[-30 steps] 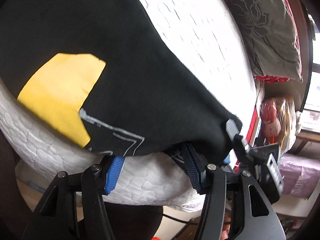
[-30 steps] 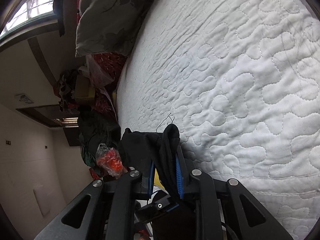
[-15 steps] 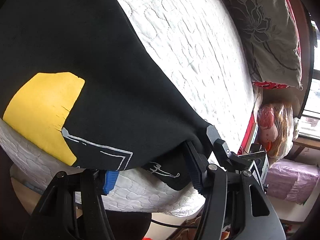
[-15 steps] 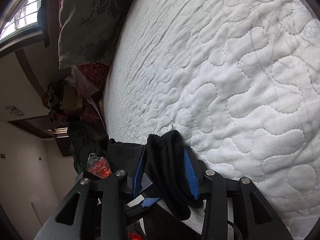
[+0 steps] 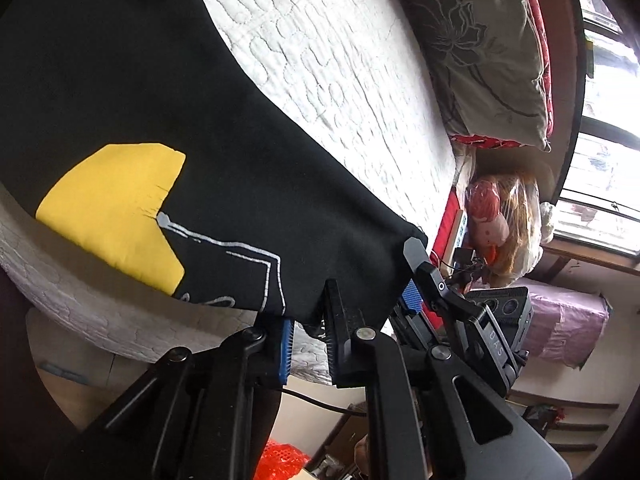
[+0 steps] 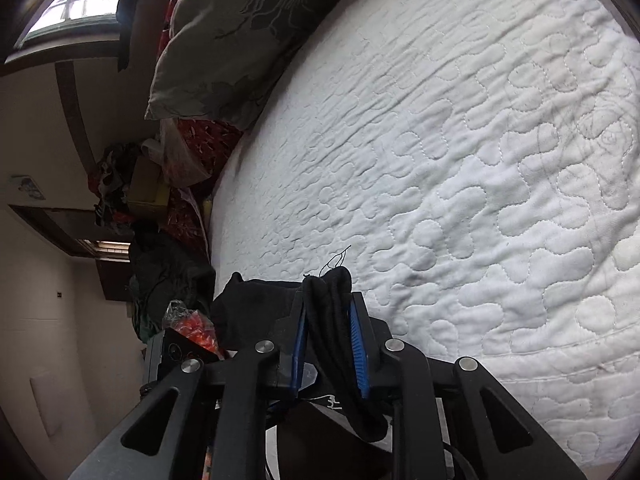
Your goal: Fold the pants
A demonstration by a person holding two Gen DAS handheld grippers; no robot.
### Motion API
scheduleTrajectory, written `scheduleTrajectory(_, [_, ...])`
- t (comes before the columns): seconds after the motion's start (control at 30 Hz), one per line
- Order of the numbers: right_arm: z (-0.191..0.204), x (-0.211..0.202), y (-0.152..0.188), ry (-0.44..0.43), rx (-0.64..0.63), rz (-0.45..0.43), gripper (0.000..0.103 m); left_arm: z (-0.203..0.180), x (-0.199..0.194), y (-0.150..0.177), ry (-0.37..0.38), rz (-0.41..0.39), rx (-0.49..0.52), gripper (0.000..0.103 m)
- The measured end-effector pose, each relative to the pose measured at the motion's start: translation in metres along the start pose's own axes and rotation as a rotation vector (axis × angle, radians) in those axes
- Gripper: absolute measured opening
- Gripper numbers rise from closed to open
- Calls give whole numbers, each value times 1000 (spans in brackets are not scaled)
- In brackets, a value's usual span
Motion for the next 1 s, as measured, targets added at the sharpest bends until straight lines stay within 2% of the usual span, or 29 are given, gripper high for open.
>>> scheduleTrajectory(0.07, [10,-5,2,47,-18,-15,20,4,-3,4,13,10,-1,7])
scheduleTrajectory(0.23, [37,1,12,121,-53,4,20,22,-21,2,70,12,-47,7])
scheduleTrajectory(0.43, [58,22,15,189,-90,36,20,28,-16,-3,37,7,-41,6])
scheduleTrajectory(0.6, [20,41,16,254,-32,75,24,38,21,1,-17,63,-68,6])
scheduleTrajectory(0.67, [-3,44,17,251,13,80,24,42,32,3,-43,70,-77,6])
scheduleTrajectory(0.77, [-31,43,20,234,72,75,24,48,42,4,-66,58,-98,7])
scheduleTrajectory(0.83, [-39,41,22,190,79,62,22,52,45,4,-67,48,-114,8])
scheduleTrajectory(1.0, [-48,41,25,142,64,78,24,50,49,5,-59,27,-104,19])
Point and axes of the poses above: each gripper's, at about its wrist camera, not at the fingertips, and x roughly the way its jaws point, z to its left, y to its underside, the point moved 5 cm from there along x, roughly the way its jaws point, and after that the axes turned 11 degrees about z, right-handed, at the moved point
